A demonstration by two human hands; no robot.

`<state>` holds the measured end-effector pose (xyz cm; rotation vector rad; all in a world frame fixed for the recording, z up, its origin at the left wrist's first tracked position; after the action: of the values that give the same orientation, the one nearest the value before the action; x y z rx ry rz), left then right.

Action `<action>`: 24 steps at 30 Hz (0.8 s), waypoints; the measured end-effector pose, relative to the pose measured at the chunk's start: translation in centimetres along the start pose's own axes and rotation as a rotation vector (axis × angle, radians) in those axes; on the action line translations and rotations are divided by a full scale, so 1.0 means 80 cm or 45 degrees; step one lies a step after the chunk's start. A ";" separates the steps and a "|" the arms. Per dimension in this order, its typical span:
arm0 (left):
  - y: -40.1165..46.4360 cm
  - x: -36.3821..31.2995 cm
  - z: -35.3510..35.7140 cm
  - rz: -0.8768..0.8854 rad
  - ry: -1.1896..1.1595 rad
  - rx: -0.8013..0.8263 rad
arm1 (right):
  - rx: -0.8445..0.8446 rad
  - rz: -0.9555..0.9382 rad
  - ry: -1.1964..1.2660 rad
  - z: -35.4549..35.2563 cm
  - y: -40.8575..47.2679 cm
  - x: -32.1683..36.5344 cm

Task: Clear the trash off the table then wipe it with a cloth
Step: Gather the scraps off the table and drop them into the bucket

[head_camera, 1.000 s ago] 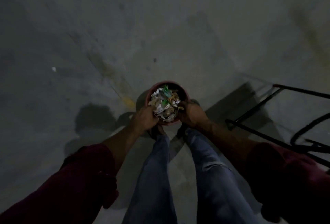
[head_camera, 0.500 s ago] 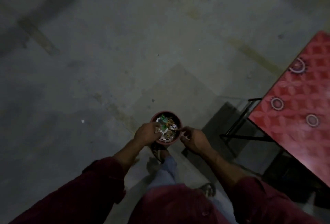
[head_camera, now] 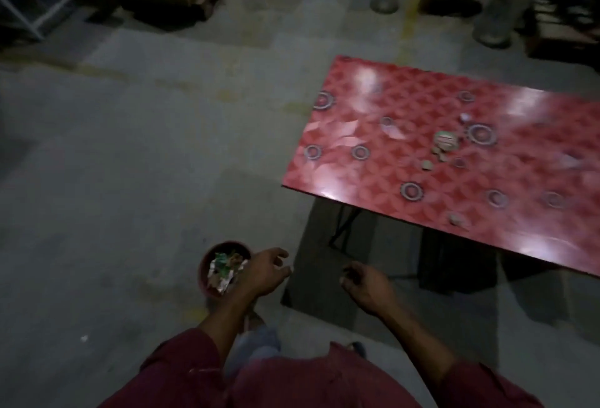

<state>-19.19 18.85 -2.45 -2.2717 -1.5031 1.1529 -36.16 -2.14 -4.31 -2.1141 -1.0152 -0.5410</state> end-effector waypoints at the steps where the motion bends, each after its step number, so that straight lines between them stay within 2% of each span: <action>1: -0.003 -0.028 0.014 0.042 -0.003 0.011 | -0.036 0.021 0.021 -0.020 -0.010 -0.018; 9: 0.014 -0.234 0.078 0.416 0.036 0.099 | -0.399 0.182 0.187 -0.151 -0.040 -0.116; 16: 0.092 -0.356 0.113 0.554 0.029 0.123 | -0.604 0.231 0.289 -0.235 -0.001 -0.167; 21: 0.155 -0.408 0.131 0.518 0.005 0.068 | -0.588 0.382 0.214 -0.293 0.039 -0.207; 24: 0.197 -0.427 0.129 0.407 -0.047 -0.009 | -0.467 0.428 0.187 -0.315 0.067 -0.227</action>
<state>-21.56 -20.04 -0.82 -2.5754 -1.1837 1.2742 -44.36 -32.47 -1.46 -2.4565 -0.4877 -0.7415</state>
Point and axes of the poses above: each hand's wrist, its own y-axis towards the middle knuckle, its own z-axis out of the palm, x = y × z, the point moved 2 cm from there along y, towards the middle knuckle, and after that the axes turned 4 degrees about -x, right-handed, at the moved point
